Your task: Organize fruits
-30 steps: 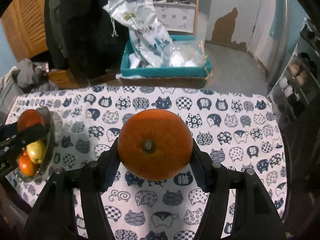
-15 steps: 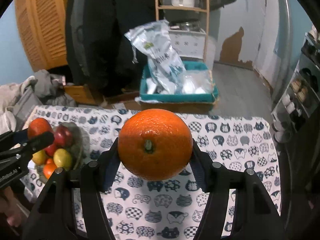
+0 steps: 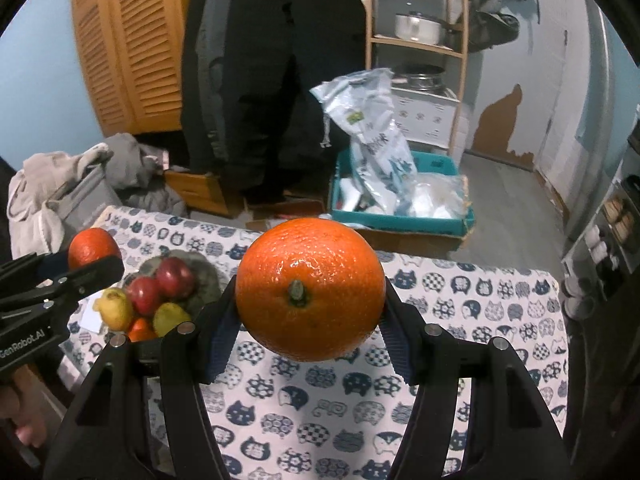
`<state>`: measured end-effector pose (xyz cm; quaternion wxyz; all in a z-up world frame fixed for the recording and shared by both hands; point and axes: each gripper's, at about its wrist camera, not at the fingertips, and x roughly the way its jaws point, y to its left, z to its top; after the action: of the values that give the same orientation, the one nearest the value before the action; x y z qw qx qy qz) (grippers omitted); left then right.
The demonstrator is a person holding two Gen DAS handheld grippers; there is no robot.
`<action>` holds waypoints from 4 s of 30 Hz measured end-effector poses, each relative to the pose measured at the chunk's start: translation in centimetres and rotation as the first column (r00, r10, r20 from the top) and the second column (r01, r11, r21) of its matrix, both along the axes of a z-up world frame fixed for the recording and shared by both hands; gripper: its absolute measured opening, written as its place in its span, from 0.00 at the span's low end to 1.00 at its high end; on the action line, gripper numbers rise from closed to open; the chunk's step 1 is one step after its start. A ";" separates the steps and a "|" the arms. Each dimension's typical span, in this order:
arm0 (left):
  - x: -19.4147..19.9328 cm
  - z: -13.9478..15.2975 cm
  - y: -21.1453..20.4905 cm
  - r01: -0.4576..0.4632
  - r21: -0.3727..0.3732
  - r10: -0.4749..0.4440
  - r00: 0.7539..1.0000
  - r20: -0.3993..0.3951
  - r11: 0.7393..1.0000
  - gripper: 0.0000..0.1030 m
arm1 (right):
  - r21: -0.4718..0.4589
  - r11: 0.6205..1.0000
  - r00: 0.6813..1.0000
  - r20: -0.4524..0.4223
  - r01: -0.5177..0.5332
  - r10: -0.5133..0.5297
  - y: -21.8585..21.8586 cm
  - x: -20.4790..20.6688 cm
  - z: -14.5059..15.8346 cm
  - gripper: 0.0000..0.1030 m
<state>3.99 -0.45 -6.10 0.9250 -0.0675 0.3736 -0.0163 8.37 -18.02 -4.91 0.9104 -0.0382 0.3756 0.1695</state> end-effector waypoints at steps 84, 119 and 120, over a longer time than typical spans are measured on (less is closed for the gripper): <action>1.7 -13.9 10.4 -0.154 -0.031 0.135 0.933 -0.334 0.988 0.73 | 0.101 0.972 0.890 -0.391 -0.212 0.234 17.1 7.6 -14.5 0.72; -3.5 2.8 7.3 -0.154 0.024 0.152 0.986 0.072 0.988 0.93 | -0.023 0.999 0.991 0.127 -0.029 0.032 5.9 -3.2 4.7 0.85; -3.8 3.3 7.2 -0.155 0.026 0.152 0.985 0.084 0.988 0.94 | -0.015 1.000 0.991 0.135 -0.023 0.025 5.5 -3.3 5.1 0.85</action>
<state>0.21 6.77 -2.83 0.9391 -0.0801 0.3291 0.0585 5.03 -12.49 0.19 0.9313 -0.0603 0.3139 0.1746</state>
